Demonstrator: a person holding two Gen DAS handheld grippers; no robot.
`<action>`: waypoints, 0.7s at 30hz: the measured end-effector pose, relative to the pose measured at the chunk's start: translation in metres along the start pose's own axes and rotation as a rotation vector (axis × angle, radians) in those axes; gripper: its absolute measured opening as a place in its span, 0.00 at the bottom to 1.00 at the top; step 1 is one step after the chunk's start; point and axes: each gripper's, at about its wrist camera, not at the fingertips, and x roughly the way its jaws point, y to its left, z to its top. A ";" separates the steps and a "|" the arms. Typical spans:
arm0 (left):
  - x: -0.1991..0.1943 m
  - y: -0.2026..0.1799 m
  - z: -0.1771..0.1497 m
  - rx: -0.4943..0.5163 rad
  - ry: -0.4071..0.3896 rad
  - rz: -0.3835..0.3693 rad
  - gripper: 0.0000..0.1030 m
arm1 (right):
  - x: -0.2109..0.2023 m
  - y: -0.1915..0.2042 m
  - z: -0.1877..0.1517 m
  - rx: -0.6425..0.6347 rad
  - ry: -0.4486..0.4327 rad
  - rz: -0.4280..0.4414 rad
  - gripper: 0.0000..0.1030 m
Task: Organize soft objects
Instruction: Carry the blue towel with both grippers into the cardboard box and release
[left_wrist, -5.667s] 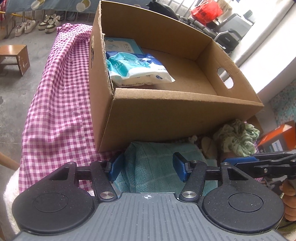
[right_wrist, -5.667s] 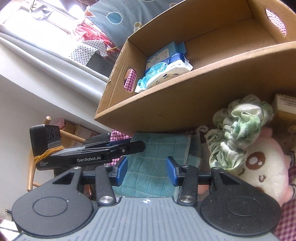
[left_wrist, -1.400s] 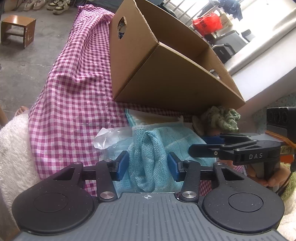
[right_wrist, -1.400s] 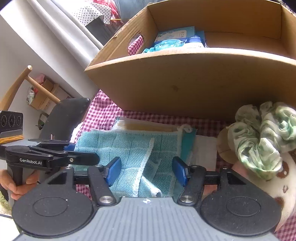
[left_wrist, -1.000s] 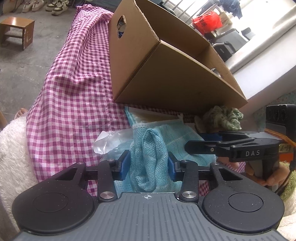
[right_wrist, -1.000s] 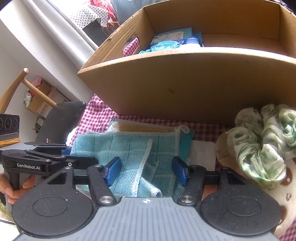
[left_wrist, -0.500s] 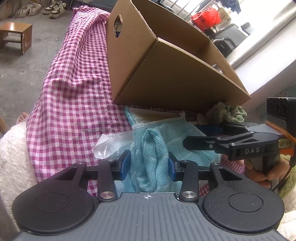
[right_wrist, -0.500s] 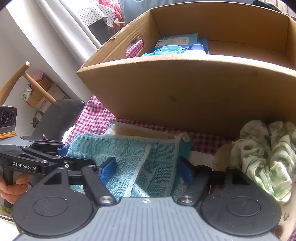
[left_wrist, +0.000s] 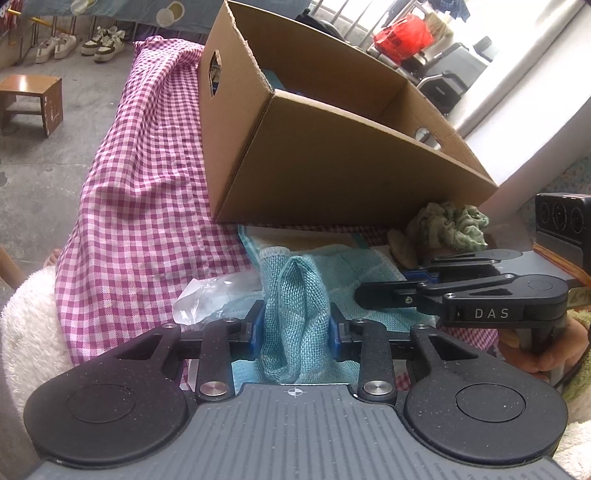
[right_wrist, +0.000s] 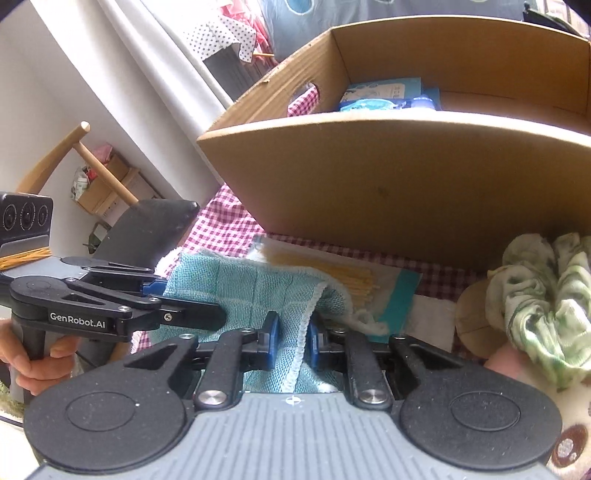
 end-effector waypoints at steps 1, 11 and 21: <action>-0.004 -0.002 -0.001 0.004 -0.005 0.002 0.27 | -0.005 0.003 0.000 -0.006 -0.012 0.005 0.16; -0.057 -0.020 0.004 -0.030 -0.104 -0.093 0.27 | -0.068 0.035 0.019 -0.075 -0.179 0.055 0.16; -0.095 -0.067 0.099 0.129 -0.275 -0.081 0.27 | -0.110 0.026 0.124 -0.134 -0.324 0.020 0.16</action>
